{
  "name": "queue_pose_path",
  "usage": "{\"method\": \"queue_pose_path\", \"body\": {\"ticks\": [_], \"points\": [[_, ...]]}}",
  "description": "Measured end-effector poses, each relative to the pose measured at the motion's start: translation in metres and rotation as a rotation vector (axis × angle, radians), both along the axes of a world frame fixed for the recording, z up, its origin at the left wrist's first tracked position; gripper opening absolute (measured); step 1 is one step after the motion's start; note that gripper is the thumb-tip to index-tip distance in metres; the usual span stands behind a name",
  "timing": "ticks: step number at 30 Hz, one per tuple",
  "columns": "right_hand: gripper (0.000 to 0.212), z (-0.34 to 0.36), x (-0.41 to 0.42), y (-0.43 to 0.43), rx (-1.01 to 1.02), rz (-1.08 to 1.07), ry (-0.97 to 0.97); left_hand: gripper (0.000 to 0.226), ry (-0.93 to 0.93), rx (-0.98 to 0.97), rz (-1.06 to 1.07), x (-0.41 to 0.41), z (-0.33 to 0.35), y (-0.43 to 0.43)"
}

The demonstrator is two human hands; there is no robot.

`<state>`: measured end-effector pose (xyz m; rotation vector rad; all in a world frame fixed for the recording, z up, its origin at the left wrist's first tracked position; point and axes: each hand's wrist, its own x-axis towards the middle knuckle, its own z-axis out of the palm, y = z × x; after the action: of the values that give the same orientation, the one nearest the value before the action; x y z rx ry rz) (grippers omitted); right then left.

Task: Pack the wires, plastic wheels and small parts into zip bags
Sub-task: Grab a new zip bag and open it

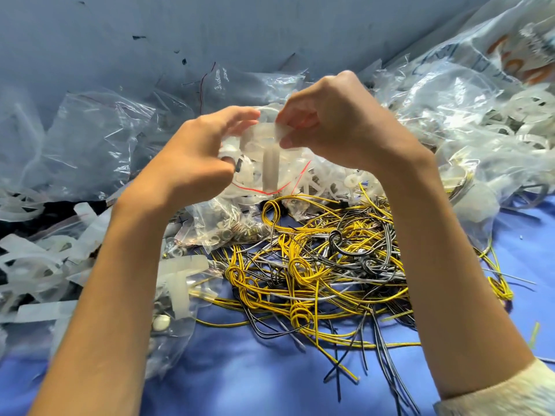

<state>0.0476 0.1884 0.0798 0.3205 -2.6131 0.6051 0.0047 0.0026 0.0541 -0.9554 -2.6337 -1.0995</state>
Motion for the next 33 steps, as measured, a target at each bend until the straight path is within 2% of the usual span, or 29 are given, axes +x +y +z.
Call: {"method": "queue_pose_path", "body": {"ticks": [10, 14, 22, 25, 28, 33], "points": [[0.024, -0.018, -0.015, -0.038, 0.145, 0.128, 0.005, 0.076, 0.053, 0.092, -0.051, 0.016, 0.007, 0.012], [0.020, -0.023, -0.019, -0.037, 0.256, 0.069, 0.008, 0.077, 0.074, 0.086, -0.027, 0.015, 0.007, 0.010], [0.034, -0.025, -0.019, -0.042, 0.138, -0.161, 0.144, 0.073, 0.138, 0.201, 0.008, 0.018, 0.016, 0.009], [0.038, -0.024, -0.017, -0.038, 0.126, -0.068, -0.036, 0.068, 0.130, 0.219, 0.014, 0.021, 0.017, 0.010], [0.043, -0.024, -0.010, -0.035, 0.257, 0.069, -0.282, 0.068, 0.100, 0.195, 0.006, 0.024, 0.016, 0.014], [0.053, -0.023, -0.008, -0.036, 0.251, 0.135, -0.316, 0.072, 0.091, 0.203, -0.009, 0.030, 0.019, 0.017]]}}
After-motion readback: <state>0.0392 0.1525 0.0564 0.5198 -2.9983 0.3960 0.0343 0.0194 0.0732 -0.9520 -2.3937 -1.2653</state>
